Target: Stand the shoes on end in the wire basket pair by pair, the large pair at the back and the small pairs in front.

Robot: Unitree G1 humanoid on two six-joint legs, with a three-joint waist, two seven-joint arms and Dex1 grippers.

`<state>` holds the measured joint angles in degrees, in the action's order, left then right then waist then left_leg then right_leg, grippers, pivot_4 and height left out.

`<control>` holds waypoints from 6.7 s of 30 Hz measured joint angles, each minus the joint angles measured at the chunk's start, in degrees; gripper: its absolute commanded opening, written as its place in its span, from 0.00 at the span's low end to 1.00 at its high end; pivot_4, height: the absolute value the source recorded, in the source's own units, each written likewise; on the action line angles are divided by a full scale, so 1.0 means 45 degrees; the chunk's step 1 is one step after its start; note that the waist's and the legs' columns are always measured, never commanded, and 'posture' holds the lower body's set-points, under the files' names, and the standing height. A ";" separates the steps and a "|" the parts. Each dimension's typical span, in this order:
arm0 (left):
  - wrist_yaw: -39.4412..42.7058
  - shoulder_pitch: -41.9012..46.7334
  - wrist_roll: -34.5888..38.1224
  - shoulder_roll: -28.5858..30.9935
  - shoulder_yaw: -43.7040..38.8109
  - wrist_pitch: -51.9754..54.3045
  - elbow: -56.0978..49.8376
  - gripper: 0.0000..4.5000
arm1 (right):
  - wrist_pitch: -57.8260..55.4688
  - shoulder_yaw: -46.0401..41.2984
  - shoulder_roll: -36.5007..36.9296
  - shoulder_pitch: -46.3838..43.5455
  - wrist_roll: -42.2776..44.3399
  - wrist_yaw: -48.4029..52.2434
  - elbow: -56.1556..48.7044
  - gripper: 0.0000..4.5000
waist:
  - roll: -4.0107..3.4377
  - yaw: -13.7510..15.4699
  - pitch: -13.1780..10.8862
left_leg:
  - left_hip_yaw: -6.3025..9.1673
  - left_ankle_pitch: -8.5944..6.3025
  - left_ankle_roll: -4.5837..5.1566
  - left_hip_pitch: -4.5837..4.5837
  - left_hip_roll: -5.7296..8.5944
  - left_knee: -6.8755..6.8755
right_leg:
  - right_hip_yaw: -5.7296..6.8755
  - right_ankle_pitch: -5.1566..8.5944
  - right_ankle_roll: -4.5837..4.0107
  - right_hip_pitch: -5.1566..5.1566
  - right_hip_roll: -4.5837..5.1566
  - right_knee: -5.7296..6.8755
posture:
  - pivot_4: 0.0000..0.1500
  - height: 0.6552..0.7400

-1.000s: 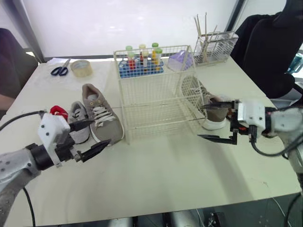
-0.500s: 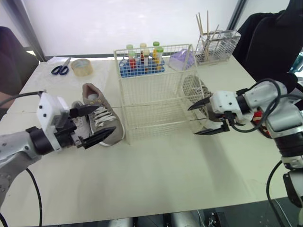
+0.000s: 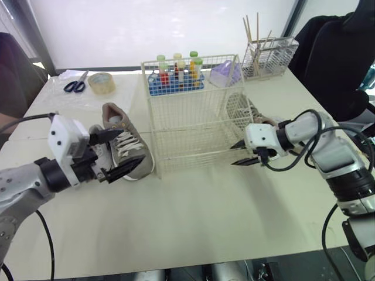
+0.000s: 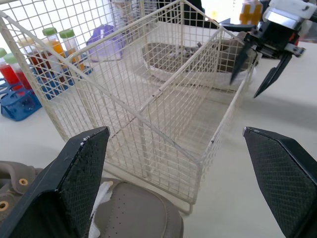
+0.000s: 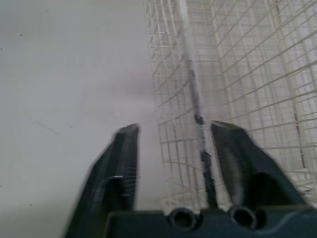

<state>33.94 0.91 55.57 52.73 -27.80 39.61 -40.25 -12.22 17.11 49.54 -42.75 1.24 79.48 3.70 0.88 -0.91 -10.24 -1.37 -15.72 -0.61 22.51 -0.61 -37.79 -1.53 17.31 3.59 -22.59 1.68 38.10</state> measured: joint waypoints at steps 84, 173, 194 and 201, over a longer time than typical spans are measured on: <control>0.0168 0.0644 0.1188 -0.0221 0.0386 0.0494 0.0433 1.00 | -0.6740 0.0117 0.0778 0.1475 0.1901 -0.2708 -0.6538 0.99 | 0.0027 -0.0023 0.0013 | -0.0012 0.0037 -0.0052 -0.0007 -0.0001 0.0116 | 0.0028 -0.0018 0.0010 -0.0054 -0.0003 0.0001 | 1.00 1.00; 0.0705 0.2426 0.0537 -0.0271 0.1664 0.0359 0.1183 1.00 | -0.7910 -0.5376 -0.2926 0.2845 0.3252 -1.1902 -0.0752 0.52 | 0.0043 -0.0067 0.0027 | -0.0021 0.0037 -0.0042 0.0119 -0.0008 -0.0036 | 0.0018 -0.0038 0.0044 -0.0152 -0.0047 0.0110 | 1.00 1.00; 0.0429 0.3263 0.0872 -0.0481 0.1651 0.0370 0.1452 1.00 | -0.7492 -0.6104 -0.3488 0.2567 0.3662 -1.1613 -0.0961 0.05 | 0.0029 -0.0056 0.0017 | -0.0023 0.0034 -0.0038 0.0135 -0.0008 -0.0042 | 0.0016 -0.0039 0.0045 -0.0167 -0.0046 0.0115 | 1.00 1.00; 0.0278 0.4683 0.1208 -0.0799 0.1791 0.0540 0.2463 1.00 | -0.6980 -0.7520 -0.3186 0.0061 0.4022 -1.2452 -0.1068 0.05 | 0.0013 0.0039 0.0007 | -0.0021 0.0033 -0.0034 0.0201 -0.0004 -0.0048 | 0.0021 -0.0040 0.0049 -0.0231 -0.0045 0.0116 | 1.00 1.00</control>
<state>35.19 21.99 61.00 49.14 -19.74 42.04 -29.16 -43.62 -16.73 35.20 -42.48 19.33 23.44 -1.11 0.94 -0.73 -10.21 -1.46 -15.57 -0.76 23.42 -0.63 -38.01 -1.44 17.13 3.81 -23.63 1.47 38.63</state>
